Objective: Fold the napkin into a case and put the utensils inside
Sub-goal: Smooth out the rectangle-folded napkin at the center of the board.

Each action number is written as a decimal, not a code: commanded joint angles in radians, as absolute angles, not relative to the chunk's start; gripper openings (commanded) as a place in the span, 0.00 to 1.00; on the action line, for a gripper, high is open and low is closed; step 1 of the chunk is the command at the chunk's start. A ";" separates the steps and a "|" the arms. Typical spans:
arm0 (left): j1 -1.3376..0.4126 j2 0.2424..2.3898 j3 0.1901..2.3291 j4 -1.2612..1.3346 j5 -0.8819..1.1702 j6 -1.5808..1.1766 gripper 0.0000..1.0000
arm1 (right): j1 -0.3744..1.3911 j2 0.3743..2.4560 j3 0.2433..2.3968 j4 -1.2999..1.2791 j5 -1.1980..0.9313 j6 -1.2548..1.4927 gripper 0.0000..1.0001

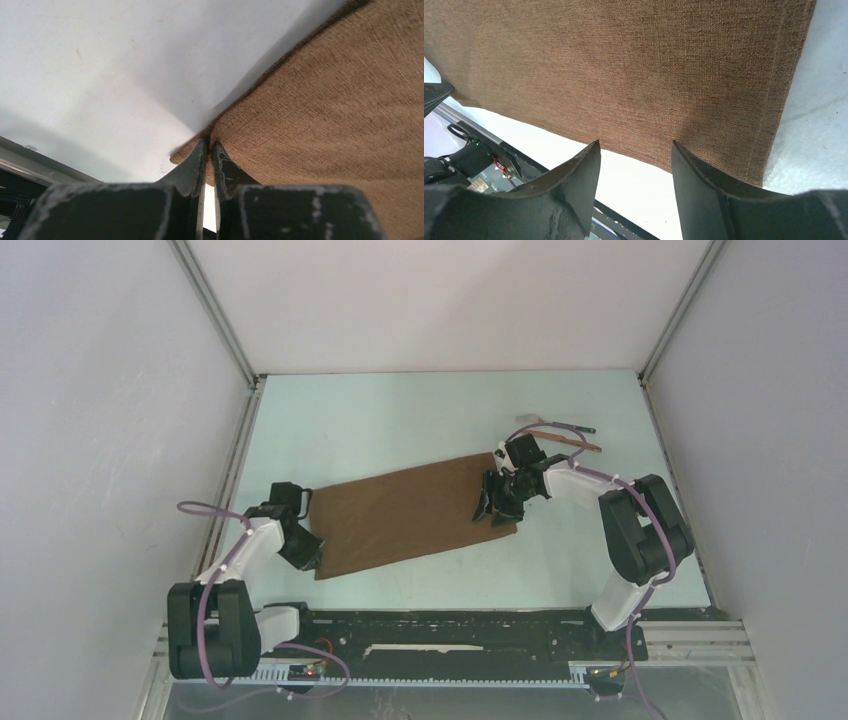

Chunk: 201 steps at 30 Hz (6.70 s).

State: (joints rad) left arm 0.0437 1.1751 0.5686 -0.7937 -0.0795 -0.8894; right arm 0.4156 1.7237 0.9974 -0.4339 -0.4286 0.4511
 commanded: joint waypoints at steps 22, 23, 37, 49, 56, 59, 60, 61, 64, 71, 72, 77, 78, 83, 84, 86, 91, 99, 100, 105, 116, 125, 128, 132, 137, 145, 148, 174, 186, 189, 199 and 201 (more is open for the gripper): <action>0.026 1.093 0.577 -0.903 -0.099 -0.901 0.06 | 0.482 1.703 1.024 -0.370 -0.416 0.450 0.70; 0.027 1.094 0.573 -0.903 -0.098 -0.904 0.06 | 0.487 1.705 1.024 -0.362 -0.418 0.455 0.70; 0.025 1.106 0.577 -0.926 -0.130 -0.921 0.16 | 0.484 1.736 1.038 -0.383 -0.411 0.455 0.68; -0.050 0.963 0.660 -0.993 -0.074 -0.938 0.44 | 0.458 1.731 1.038 -0.403 -0.407 0.438 0.68; -0.049 1.159 0.592 -0.825 0.012 -0.918 0.25 | 0.438 1.724 1.037 -0.384 -0.464 0.453 0.68; -0.042 1.163 0.522 -0.824 -0.012 -0.951 0.26 | 0.429 1.699 1.036 -0.406 -0.445 0.448 0.70; -0.039 1.152 0.507 -0.828 -0.038 -0.961 0.27 | 0.424 1.690 1.030 -0.407 -0.438 0.446 0.71; -0.035 1.133 0.494 -0.830 -0.050 -0.968 0.27 | 0.418 1.684 1.023 -0.406 -0.435 0.446 0.72; -0.031 1.078 0.480 -0.850 -0.078 -0.987 0.29 | 0.384 1.675 0.996 -0.408 -0.428 0.445 0.73; -0.031 1.058 0.515 -0.888 -0.105 -0.981 0.34 | 0.330 1.645 0.971 -0.417 -0.429 0.431 0.75; -0.032 1.051 0.529 -0.894 -0.100 -0.971 0.35 | 0.330 1.642 0.971 -0.415 -0.436 0.432 0.75; -0.038 1.011 0.574 -0.858 -0.055 -0.939 0.43 | 0.341 1.640 0.971 -0.410 -0.443 0.441 0.76; -0.038 1.020 0.568 -0.845 -0.040 -0.946 0.44 | 0.342 1.648 0.971 -0.409 -0.445 0.441 0.76; -0.036 1.129 0.525 -0.829 -0.059 -0.982 0.44 | 0.322 1.669 0.936 -0.382 -0.433 0.440 0.76; -0.032 1.129 0.508 -0.830 -0.071 -0.990 0.44 | 0.317 1.672 0.928 -0.381 -0.431 0.440 0.76; -0.018 1.097 0.475 -0.835 -0.085 -1.013 0.44 | 0.315 1.673 0.912 -0.385 -0.420 0.436 0.76; -0.011 0.992 0.571 -0.811 -0.071 -0.940 0.53 | 0.346 1.583 0.913 -0.366 -0.429 0.442 0.79; -0.003 1.125 0.643 -0.257 0.357 -0.885 0.78 | 0.402 1.660 0.970 0.070 -0.611 0.651 0.98; -0.003 1.173 0.631 -0.134 0.414 -0.924 0.83 | 0.410 1.697 0.989 0.129 -0.615 0.683 0.99; -0.003 1.418 0.659 0.195 0.484 -0.984 0.86 | 0.411 1.902 1.066 0.475 -0.704 0.893 1.00; 0.224 1.609 0.573 0.379 0.417 -1.058 0.87 | 0.298 2.198 1.136 0.689 -0.743 1.061 1.00; 0.319 1.706 0.612 0.313 0.383 -1.068 0.87 | 0.214 2.303 1.224 0.572 -0.710 1.096 1.00; 0.346 1.703 0.632 0.262 0.355 -1.036 0.88 | 0.206 2.313 1.247 0.557 -0.700 1.097 1.00; 0.361 1.688 0.678 0.182 0.329 -0.981 0.88 | 0.195 2.306 1.280 0.497 -0.696 1.093 1.00; 0.307 1.544 0.753 0.023 0.305 -0.877 0.89 | 0.207 2.211 1.309 0.383 -0.715 0.998 1.00; 0.185 1.395 0.751 -0.017 0.429 -0.848 0.90 | 0.344 2.089 1.309 0.350 -0.727 0.893 1.00; 0.133 1.463 0.726 0.048 0.498 -0.873 0.90 | 0.428 2.158 1.319 0.517 -0.751 1.013 1.00; 0.282 1.515 0.758 -0.188 0.296 -0.799 0.91 | 0.483 2.336 1.507 0.476 -0.745 1.061 1.00; 0.053 1.592 0.859 0.003 0.478 -0.903 0.91 | 0.606 2.380 1.610 0.567 -0.724 1.162 1.00; 0.050 1.693 0.876 0.067 0.508 -0.937 0.90 | 0.601 2.409 1.609 0.577 -0.697 1.181 1.00; 0.161 1.691 0.810 0.043 0.393 -0.921 0.89 | 0.492 2.406 1.560 0.505 -0.765 1.131 1.00; 0.166 1.660 0.825 -0.006 0.386 -0.874 0.89 | 0.468 2.359 1.564 0.409 -0.841 1.079 1.00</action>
